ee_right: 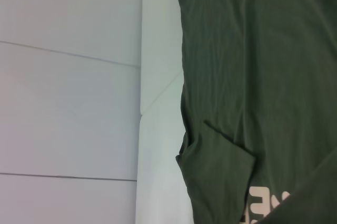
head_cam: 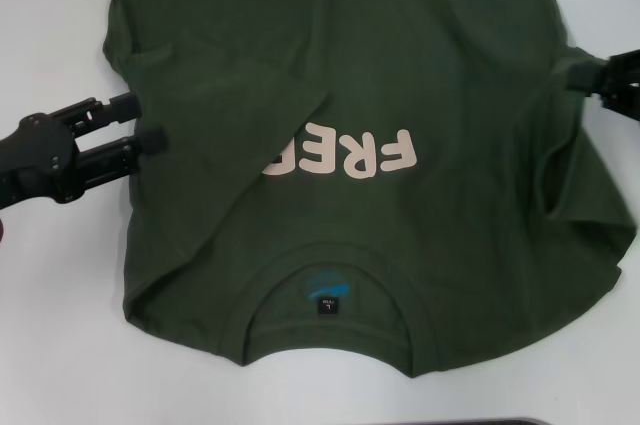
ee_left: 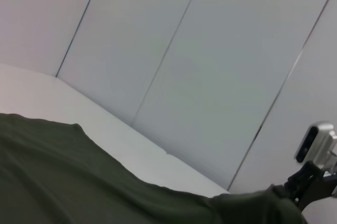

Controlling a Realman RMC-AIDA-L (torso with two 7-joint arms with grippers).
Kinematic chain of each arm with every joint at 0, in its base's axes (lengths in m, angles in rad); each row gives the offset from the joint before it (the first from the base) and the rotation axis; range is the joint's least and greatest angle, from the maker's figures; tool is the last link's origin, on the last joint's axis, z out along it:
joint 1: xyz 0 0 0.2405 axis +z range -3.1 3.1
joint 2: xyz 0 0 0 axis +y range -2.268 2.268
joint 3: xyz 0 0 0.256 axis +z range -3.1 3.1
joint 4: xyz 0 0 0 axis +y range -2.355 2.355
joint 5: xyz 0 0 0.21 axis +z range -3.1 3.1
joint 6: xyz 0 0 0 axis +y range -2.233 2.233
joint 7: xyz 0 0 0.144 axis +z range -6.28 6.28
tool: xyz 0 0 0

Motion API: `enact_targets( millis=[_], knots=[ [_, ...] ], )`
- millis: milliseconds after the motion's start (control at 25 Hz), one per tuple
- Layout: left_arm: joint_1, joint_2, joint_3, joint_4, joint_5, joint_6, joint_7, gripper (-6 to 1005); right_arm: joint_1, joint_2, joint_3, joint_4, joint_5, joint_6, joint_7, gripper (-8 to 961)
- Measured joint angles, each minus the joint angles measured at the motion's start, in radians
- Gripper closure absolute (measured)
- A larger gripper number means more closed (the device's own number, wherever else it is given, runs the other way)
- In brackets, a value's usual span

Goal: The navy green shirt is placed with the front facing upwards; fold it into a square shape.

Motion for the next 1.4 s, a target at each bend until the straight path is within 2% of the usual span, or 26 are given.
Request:
enact_targets(
  millis=[200,400,560,920,1000,1400],
  knots=[
    [0.005,0.002,-0.001,0.0,-0.028,0.001,0.0,278,0.039,0.021,-0.02,0.092,-0.002,0.096,-0.036,945],
    [0.006,0.004,-0.001,0.0,-0.033,0.002,0.0,279,0.062,0.03,-0.047,0.148,-0.001,0.17,-0.059,946],
    [0.007,0.004,-0.001,0.0,-0.044,-0.002,0.0,279,0.068,0.033,-0.041,0.159,0.015,0.18,-0.063,945],
    [0.007,0.004,-0.029,0.002,-0.047,-0.004,0.0,279,0.071,0.063,-0.04,0.161,0.052,0.235,-0.066,944],
    [0.007,0.005,-0.03,0.002,-0.047,-0.004,0.0,279,0.074,0.076,-0.04,0.161,0.055,0.257,-0.067,944],
    [0.01,0.005,-0.052,0.002,-0.047,-0.005,0.0,278,0.079,0.088,-0.068,0.215,0.087,0.315,-0.078,919]
  ],
)
